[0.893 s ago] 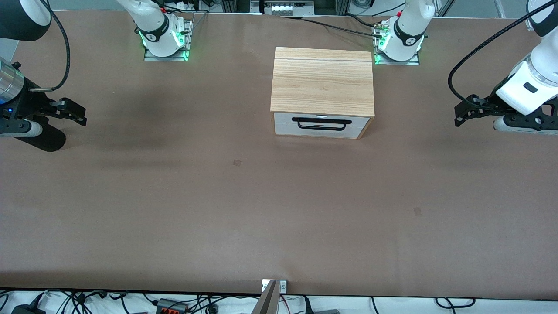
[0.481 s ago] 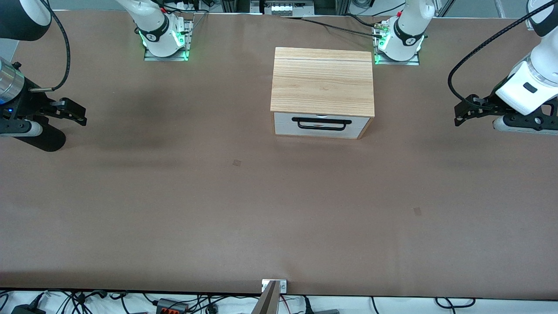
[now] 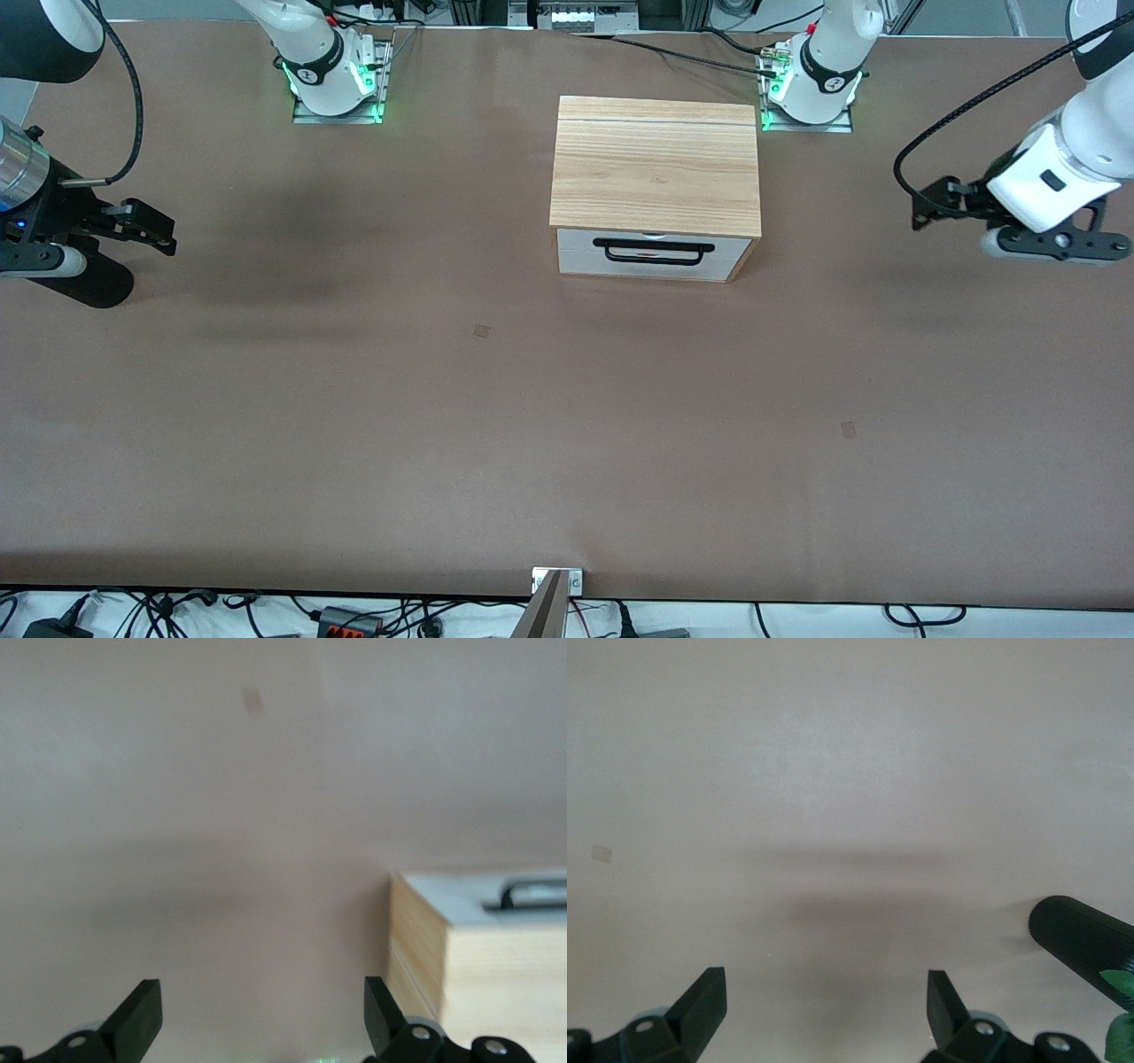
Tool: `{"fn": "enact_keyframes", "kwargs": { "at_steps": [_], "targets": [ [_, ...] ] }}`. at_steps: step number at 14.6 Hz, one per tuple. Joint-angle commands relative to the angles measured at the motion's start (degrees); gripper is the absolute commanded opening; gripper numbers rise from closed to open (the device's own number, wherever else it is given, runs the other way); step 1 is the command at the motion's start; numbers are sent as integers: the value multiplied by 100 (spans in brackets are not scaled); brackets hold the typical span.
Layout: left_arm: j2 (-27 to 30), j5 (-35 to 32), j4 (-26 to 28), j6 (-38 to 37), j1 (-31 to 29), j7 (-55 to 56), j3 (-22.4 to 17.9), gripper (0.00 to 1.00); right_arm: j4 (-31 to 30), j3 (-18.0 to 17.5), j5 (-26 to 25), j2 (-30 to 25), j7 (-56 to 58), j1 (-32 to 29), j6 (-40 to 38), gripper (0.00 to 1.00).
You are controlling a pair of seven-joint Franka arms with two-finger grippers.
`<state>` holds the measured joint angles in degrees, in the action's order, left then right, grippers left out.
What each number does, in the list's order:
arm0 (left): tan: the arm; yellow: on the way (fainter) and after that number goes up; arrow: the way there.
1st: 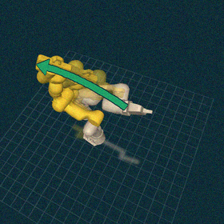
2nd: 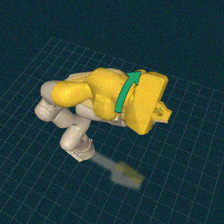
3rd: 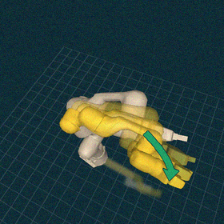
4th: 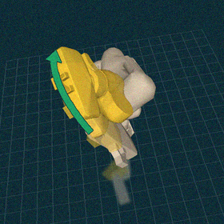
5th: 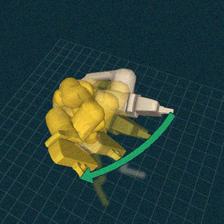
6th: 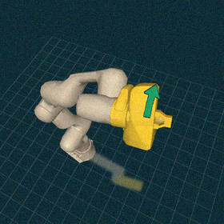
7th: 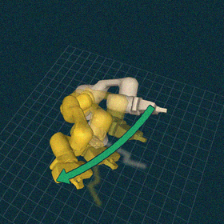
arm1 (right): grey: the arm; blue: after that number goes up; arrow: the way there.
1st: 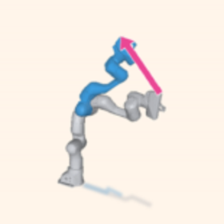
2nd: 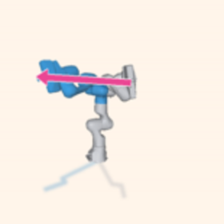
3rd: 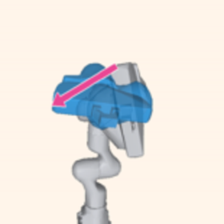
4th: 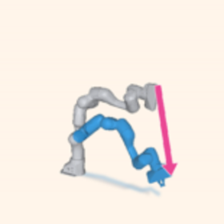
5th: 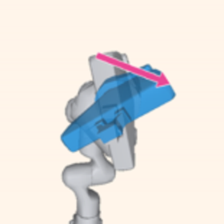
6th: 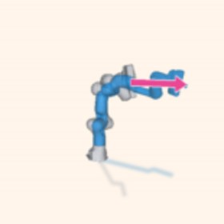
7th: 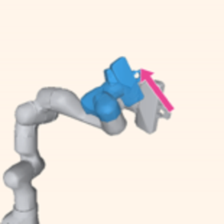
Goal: Pull top drawer with both arms simultaneously
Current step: 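Move the right gripper and the left gripper toward the drawer handle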
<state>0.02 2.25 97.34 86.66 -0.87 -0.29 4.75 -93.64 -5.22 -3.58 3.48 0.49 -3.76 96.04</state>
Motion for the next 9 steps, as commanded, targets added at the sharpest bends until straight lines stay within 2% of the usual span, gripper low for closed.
{"fn": "enact_keyframes", "kwargs": {
  "at_steps": [1,3,7,9],
  "targets": [
    [-203,643,-180,-815,25,-50,17,100,100,-58,-82,21,-32,-10,-68,100],
    [-388,933,-189,-1256,-18,-303,17,100,109,-58,-64,134,-40,-10,-41,100],
    [-836,2223,-172,-1266,-133,-718,-45,100,258,-93,137,652,-58,-28,11,100],
    [-1152,3127,-110,-1205,-273,-944,-53,100,285,-93,618,942,-58,-28,46,100]
  ]
}}
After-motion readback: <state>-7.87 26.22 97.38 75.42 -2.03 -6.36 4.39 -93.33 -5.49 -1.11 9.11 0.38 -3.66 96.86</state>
